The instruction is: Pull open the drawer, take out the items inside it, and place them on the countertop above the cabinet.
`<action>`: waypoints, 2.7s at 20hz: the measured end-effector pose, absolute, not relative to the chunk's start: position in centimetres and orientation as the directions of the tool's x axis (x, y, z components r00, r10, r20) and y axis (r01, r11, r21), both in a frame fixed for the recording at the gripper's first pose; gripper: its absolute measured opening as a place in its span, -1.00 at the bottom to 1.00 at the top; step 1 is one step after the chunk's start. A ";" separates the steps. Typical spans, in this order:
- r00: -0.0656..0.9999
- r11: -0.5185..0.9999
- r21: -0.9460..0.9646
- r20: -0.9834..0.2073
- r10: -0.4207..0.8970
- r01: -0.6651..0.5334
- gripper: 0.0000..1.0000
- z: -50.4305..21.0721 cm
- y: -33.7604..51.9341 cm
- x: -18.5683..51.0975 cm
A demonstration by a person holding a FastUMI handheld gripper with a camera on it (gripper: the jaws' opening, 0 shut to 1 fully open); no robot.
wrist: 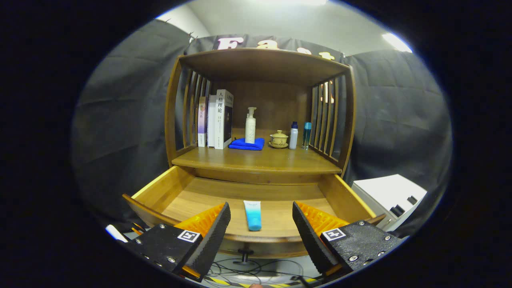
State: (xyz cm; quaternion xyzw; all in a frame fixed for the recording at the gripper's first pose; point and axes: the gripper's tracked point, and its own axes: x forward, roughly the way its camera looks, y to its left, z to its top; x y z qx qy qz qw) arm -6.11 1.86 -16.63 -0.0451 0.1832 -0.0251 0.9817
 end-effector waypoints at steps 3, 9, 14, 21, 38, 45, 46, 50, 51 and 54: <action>0.902 0.991 -0.129 -0.424 -0.079 0.026 0.91 -16.7 2.4 -3.5; 0.768 0.958 -0.283 -0.605 -0.208 0.037 0.90 -19.6 0.8 -0.6; 0.642 0.966 -0.253 -0.734 -0.223 0.046 0.91 -23.0 1.4 -0.4; 0.476 0.973 -0.223 -0.852 -0.220 0.051 0.91 -28.3 1.3 0.6; 0.166 0.993 -0.080 -0.982 -0.094 0.088 0.45 -34.5 2.1 -1.3; 0.274 0.997 -0.017 -0.961 -0.036 0.073 -0.16 -34.4 2.8 -1.5; 0.281 0.998 -0.031 -0.959 -0.045 0.053 -0.18 -34.4 3.0 -1.9; 0.317 0.996 -0.092 -0.944 -0.087 -0.002 -0.18 -33.3 3.6 -3.8; 0.332 0.994 -0.107 -0.938 -0.096 -0.013 -0.19 -32.8 3.7 -4.2; 0.399 0.988 -0.151 -0.909 -0.124 -0.038 -0.19 -30.9 4.2 -4.8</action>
